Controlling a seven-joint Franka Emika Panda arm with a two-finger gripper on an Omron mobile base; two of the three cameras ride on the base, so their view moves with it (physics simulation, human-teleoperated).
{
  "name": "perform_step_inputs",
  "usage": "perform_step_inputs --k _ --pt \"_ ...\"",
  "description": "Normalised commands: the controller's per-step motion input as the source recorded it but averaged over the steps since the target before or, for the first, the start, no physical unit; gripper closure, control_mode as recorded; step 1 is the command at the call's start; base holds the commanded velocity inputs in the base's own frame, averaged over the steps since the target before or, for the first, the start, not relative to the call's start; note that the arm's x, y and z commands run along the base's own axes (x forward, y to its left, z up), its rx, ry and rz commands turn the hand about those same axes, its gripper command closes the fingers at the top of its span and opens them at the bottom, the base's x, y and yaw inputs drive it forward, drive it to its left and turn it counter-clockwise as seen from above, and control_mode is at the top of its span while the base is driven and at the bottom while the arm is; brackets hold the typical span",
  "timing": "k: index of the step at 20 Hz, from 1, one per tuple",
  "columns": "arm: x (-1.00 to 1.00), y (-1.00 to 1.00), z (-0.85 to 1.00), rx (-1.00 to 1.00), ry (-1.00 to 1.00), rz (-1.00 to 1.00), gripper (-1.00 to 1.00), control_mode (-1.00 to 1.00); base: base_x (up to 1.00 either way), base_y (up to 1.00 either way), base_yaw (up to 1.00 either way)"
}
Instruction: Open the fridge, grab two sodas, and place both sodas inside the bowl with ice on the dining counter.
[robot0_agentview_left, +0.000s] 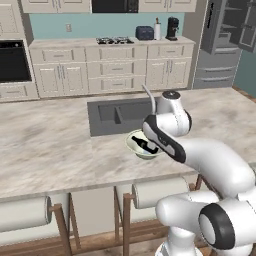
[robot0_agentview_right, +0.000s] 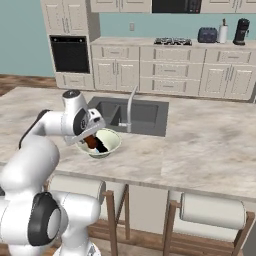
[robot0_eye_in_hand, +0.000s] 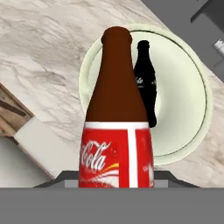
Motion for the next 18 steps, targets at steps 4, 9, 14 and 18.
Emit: perform_step_inputs --k 4,9,14,18 --pt "0.35 0.00 -0.20 0.00 0.04 0.01 1.00 -1.00 0.00 0.00 0.00" --pt "0.37 0.00 -0.19 0.00 0.05 0.01 1.00 -1.00 0.00 0.00 0.00" --pt "0.31 0.00 -0.24 -0.01 0.05 0.01 1.00 -1.00 0.00 0.00 0.00" --pt "0.28 0.00 -0.26 -0.01 0.05 0.01 1.00 -1.00 0.00 0.00 0.00"
